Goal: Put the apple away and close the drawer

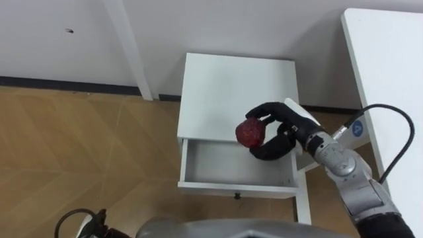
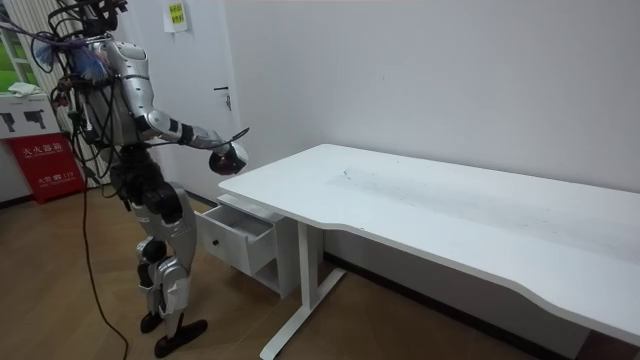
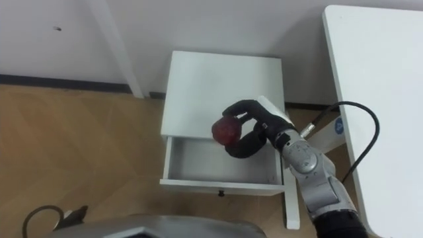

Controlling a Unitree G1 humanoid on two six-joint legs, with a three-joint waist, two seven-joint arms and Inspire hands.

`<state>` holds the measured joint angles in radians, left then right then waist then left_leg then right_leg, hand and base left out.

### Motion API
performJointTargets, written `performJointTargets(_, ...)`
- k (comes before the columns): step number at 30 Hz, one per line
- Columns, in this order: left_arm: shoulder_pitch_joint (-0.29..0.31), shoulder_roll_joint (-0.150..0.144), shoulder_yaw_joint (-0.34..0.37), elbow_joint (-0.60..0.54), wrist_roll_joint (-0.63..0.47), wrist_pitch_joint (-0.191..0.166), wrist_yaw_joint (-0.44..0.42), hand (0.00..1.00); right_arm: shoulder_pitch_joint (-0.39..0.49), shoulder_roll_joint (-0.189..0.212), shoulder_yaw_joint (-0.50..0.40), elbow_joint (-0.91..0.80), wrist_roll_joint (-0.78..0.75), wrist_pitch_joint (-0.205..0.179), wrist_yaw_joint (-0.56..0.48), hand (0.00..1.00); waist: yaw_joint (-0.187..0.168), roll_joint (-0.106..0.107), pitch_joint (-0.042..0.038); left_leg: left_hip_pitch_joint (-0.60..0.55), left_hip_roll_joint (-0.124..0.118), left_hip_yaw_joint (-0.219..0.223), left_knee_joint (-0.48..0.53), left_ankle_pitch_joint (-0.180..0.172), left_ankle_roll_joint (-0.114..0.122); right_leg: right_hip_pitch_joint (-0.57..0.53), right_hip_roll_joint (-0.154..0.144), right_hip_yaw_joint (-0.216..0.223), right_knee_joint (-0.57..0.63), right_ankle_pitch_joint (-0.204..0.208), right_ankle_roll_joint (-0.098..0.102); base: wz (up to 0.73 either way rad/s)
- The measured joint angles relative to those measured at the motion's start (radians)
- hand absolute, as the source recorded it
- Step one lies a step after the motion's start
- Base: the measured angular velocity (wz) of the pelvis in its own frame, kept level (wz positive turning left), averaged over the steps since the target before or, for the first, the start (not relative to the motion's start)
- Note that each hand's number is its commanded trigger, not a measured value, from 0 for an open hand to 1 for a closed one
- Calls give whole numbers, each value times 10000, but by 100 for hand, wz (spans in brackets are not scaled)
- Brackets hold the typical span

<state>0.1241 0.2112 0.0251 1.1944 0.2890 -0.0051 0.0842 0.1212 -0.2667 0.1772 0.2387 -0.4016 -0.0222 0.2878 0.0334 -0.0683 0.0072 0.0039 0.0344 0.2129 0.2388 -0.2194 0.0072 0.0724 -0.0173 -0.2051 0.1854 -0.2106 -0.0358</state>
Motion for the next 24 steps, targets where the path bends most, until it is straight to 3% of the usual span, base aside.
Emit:
performJointTargets(6,38,-3,0,-63,72,10,-2,0,87,281,-3,132,-647,22,85,0,4,8,1,-29,-2,-3,2,-1,1,-23,0,3,0,0,0,0)
performJointTargets(17,212,-5,-101,-438,104,54,17,0,157,268,-20,1432,-832,5,-542,0,-10,77,-40,-81,-1,-18,30,-1,1,-35,-16,-148,-1,0,0,0)
performJointTargets(24,301,-26,-27,-514,314,53,14,0,207,343,-159,2238,-761,-119,-880,0,-216,93,-69,114,-30,-48,-26,7,12,216,-33,-174,-25,-1,3,1)
